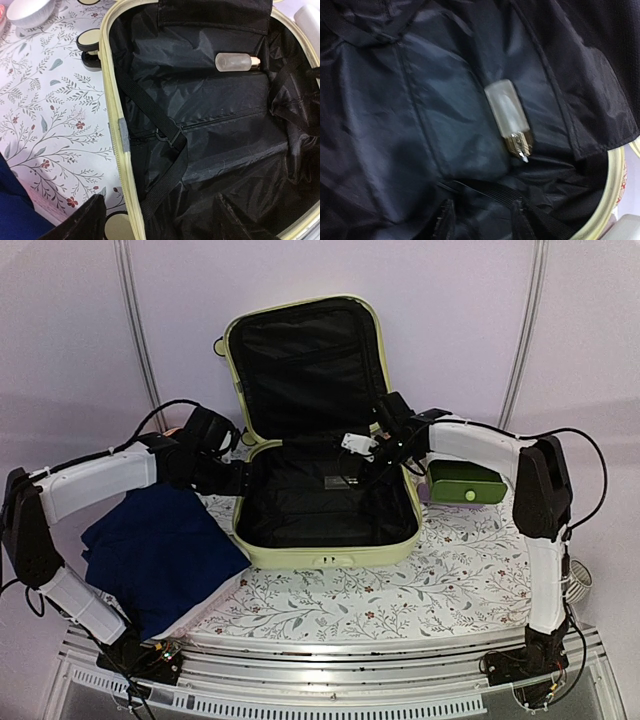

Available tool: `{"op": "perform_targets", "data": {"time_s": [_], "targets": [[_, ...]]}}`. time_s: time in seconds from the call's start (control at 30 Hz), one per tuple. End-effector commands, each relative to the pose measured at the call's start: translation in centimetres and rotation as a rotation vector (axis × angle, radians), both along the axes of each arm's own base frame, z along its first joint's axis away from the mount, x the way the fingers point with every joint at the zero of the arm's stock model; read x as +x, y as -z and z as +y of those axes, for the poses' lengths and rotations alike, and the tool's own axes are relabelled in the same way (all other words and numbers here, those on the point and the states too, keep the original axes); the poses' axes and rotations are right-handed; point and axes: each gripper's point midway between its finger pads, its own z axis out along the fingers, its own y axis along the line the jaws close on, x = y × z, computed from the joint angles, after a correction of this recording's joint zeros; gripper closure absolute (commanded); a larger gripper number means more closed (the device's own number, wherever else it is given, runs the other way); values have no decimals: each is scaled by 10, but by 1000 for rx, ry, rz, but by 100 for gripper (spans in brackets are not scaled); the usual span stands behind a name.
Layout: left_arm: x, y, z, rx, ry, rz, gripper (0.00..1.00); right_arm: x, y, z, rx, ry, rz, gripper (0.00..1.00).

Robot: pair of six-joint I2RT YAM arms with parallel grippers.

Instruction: Open, take out, and arrange the luggage

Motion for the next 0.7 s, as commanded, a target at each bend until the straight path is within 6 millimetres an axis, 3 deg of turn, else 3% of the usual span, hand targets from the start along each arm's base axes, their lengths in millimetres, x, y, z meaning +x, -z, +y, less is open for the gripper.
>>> {"op": "perform_targets", "data": {"time_s": [0.0, 0.1, 0.3, 0.4, 0.5, 0.67], "targets": [[10, -10, 3, -10, -4, -32, 25, 13, 12, -8, -2, -75, 13, 54], [11, -7, 3, -13, -5, -24, 25, 21, 23, -18, 19, -100, 40, 51], [11, -7, -1, -30, 4, -20, 25, 41, 26, -39, 70, -92, 32, 49], [11, -7, -1, -29, 6, -21, 25, 44, 33, -43, 80, -104, 20, 45], [11, -4, -1, -28, 10, -14, 25, 46, 38, -43, 91, -127, 10, 32], [10, -3, -4, -35, 16, -7, 25, 52, 56, -45, 71, -150, 4, 30]]}}
